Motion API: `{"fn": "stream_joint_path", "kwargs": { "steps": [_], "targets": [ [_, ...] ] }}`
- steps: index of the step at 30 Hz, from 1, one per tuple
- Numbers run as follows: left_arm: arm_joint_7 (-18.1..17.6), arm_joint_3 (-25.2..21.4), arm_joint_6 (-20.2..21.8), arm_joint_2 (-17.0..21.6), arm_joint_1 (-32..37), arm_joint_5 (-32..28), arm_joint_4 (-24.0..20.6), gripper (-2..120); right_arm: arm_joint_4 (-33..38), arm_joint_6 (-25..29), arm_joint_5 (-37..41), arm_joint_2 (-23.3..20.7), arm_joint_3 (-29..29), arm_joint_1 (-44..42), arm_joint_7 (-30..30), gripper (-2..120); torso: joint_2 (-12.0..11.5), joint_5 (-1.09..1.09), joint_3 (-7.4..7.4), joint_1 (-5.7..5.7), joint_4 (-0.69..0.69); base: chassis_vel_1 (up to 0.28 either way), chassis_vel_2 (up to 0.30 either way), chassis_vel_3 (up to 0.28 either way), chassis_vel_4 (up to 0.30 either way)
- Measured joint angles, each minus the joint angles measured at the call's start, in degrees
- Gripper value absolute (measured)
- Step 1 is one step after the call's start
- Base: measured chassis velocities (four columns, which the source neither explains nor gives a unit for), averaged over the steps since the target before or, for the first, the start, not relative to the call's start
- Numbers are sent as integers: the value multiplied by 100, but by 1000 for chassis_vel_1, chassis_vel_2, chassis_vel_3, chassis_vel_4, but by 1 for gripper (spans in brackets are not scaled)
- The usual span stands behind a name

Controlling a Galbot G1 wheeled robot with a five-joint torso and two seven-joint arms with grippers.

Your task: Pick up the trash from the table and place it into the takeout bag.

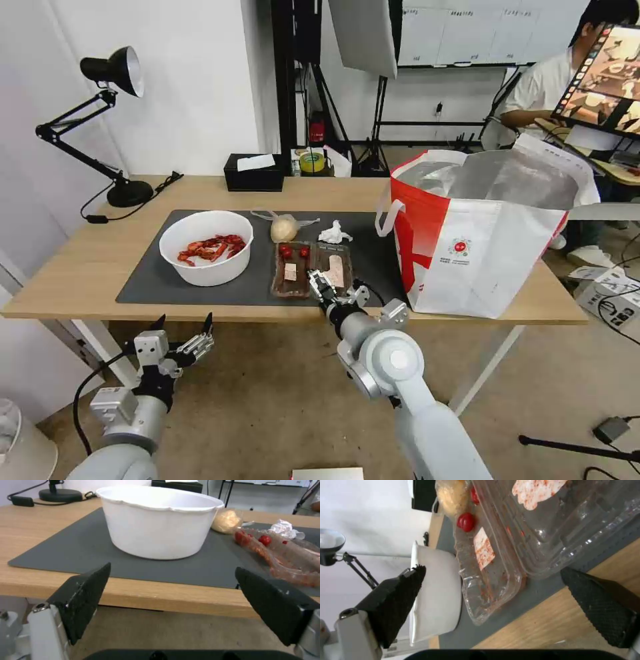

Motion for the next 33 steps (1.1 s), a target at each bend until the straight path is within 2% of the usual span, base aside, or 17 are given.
{"fn": "stream_joint_path", "kwargs": {
  "steps": [21, 33],
  "targets": [
    [4, 5, -106, -12, 55, 32, 2, 100, 13, 18, -81, 20, -27, 32, -194, 100, 0, 0, 0, 0, 0, 0, 0, 0, 0],
    [8, 6, -126, -31, 84, 43, 9, 100, 6, -68, -820, -15, -234, 14, -531, 100, 0, 0, 0, 0, 0, 0, 0, 0, 0]
  ]
}}
